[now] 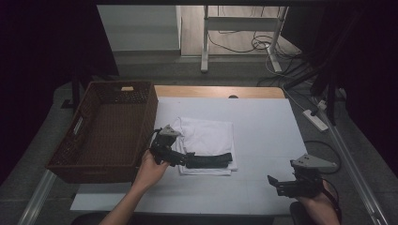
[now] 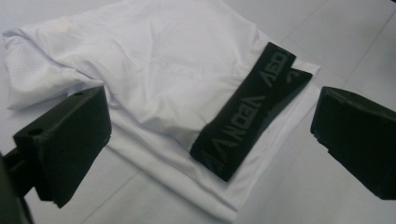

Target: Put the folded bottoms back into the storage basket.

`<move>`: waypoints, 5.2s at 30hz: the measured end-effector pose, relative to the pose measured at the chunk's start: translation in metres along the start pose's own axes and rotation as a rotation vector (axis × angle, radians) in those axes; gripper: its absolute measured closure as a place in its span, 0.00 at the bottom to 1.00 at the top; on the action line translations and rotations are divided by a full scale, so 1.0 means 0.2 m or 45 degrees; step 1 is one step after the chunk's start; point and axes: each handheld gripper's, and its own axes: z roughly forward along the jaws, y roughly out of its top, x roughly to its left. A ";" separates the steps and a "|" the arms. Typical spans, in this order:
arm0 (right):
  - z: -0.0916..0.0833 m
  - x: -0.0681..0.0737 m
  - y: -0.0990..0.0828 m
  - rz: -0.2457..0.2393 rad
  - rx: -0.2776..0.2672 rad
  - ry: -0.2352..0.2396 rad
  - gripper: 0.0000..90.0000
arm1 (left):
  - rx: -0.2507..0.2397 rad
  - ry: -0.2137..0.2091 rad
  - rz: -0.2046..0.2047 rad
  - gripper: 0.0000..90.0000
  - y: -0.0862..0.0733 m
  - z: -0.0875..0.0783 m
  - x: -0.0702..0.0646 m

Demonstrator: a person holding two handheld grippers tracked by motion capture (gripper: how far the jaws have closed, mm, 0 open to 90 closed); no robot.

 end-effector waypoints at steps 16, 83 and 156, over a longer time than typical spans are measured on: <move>0.00 0.00 0.00 0.001 -0.003 0.002 0.02 | 0.006 0.023 -0.083 0.00 0.11 0.09 0.14; 0.00 -0.01 0.00 0.004 0.000 0.021 0.02 | 0.341 0.308 -0.197 0.10 0.23 0.50 0.56; 0.46 0.29 0.28 -0.270 0.104 0.410 0.02 | 0.279 0.206 -0.043 0.86 0.22 0.49 0.43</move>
